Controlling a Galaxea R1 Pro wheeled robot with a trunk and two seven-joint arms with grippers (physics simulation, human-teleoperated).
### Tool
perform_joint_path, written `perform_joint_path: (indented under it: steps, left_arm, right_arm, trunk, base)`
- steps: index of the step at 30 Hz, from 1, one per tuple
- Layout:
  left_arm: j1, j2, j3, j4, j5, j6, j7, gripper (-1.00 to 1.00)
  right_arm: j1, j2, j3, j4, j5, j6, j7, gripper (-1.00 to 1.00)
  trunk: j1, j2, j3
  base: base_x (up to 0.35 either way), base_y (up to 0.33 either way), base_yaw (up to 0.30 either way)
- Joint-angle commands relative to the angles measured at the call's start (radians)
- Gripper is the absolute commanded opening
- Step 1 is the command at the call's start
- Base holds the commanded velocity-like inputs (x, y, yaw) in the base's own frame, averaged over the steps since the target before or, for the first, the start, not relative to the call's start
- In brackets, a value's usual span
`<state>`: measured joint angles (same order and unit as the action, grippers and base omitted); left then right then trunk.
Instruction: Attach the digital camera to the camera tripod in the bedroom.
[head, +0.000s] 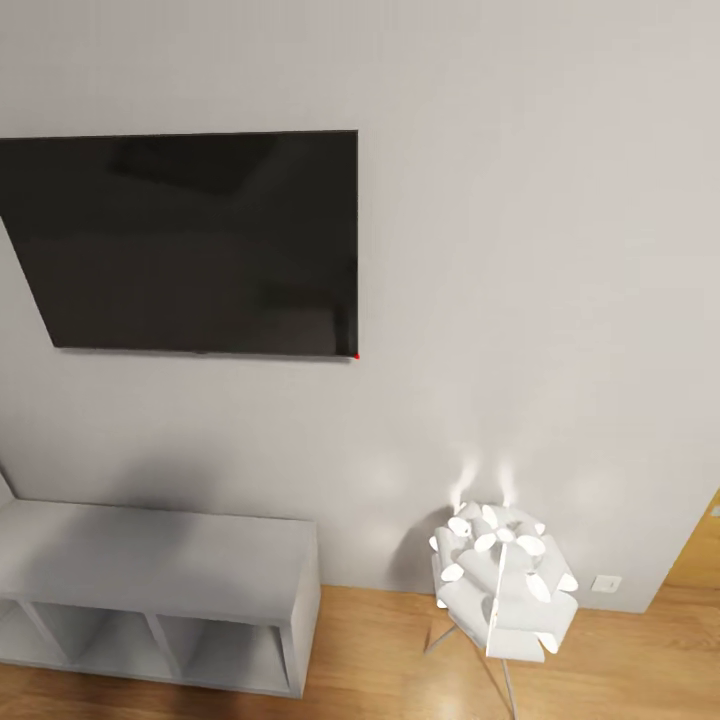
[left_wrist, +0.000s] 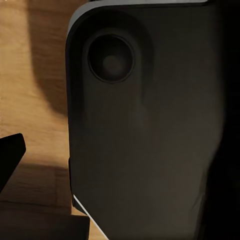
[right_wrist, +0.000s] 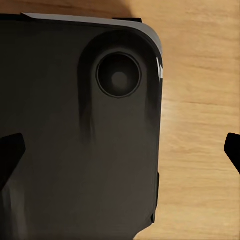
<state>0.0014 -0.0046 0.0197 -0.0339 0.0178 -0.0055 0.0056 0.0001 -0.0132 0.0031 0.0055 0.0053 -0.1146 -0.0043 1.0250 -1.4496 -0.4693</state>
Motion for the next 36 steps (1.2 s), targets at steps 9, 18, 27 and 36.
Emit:
perform_joint_path:
  steps: [9, 18, 27, 36]
  left_arm:
    - [0.000, -0.005, -0.001, -0.001, 0.001, 0.001, -0.001, 1.00]
    - [0.000, -0.006, -0.002, 0.000, 0.001, 0.001, -0.001, 1.00]
    - [0.000, -0.006, -0.002, 0.000, 0.001, 0.001, -0.001, 1.00]
    - [0.000, -0.006, -0.001, 0.000, 0.001, 0.001, 0.000, 1.00]
  right_arm:
    - [0.000, -0.001, 0.001, 0.001, 0.000, 0.000, -0.001, 1.00]
    - [0.000, -0.001, 0.002, 0.001, 0.001, 0.000, 0.000, 1.00]
    - [0.000, -0.001, 0.002, 0.001, 0.001, 0.000, -0.002, 1.00]
    - [0.000, -0.002, 0.002, 0.001, 0.000, -0.004, -0.002, 1.00]
  trunk:
    - [0.000, 0.000, -0.001]
    - [0.000, 0.000, -0.001]
    - [0.000, 0.000, -0.001]
    - [0.000, 0.000, -0.001]
  base:
    - [0.086, -0.045, 0.000]
    - [0.204, -0.144, 0.000]
    - [0.221, -0.147, 0.000]
    - [0.072, -0.042, 0.000]
